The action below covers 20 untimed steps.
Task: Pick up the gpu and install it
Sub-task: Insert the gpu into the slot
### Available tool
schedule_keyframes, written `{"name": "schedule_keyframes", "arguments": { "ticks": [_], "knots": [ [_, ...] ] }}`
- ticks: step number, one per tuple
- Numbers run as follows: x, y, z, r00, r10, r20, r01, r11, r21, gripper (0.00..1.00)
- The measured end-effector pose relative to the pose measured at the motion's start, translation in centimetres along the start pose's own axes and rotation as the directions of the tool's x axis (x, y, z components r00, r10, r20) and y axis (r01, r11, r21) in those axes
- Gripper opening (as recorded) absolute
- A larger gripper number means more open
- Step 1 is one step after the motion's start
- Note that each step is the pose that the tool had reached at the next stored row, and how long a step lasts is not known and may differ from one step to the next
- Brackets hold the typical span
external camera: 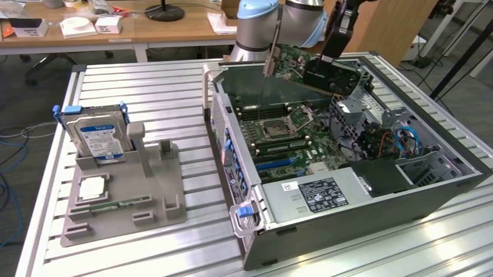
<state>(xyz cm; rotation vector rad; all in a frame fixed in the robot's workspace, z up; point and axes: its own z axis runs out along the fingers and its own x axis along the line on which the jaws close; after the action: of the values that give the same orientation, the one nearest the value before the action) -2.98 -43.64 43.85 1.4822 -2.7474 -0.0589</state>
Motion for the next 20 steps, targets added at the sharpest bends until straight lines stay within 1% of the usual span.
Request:
{"name": "schedule_keyframes", "arguments": {
  "ticks": [3,5,8,10,13,15,18,20],
  "knots": [
    [0.00,0.00,0.00,0.9989,-0.047,-0.0021,0.047,0.9989,0.0000,0.26],
    [0.00,0.00,0.00,0.9970,-0.078,-0.0034,0.078,0.9970,-0.0002,0.26],
    [0.00,-0.01,0.00,0.9922,-0.124,-0.0053,0.124,0.9922,-0.0004,0.26],
    [0.00,-0.01,0.00,0.9877,-0.156,-0.0067,0.156,0.9877,-0.0007,0.26],
    [-0.01,-0.01,0.00,0.9791,-0.203,-0.0086,0.203,0.9792,-0.0011,0.26],
    [-0.01,-0.01,0.00,0.9723,-0.234,-0.0099,0.234,0.9723,-0.0014,0.26],
    [-0.01,-0.01,0.00,0.9599,-0.280,-0.0119,0.280,0.9599,-0.0020,0.26],
    [-0.01,-0.01,0.00,0.9506,-0.310,-0.0132,0.310,0.9507,-0.0024,0.26]
  ]
}}
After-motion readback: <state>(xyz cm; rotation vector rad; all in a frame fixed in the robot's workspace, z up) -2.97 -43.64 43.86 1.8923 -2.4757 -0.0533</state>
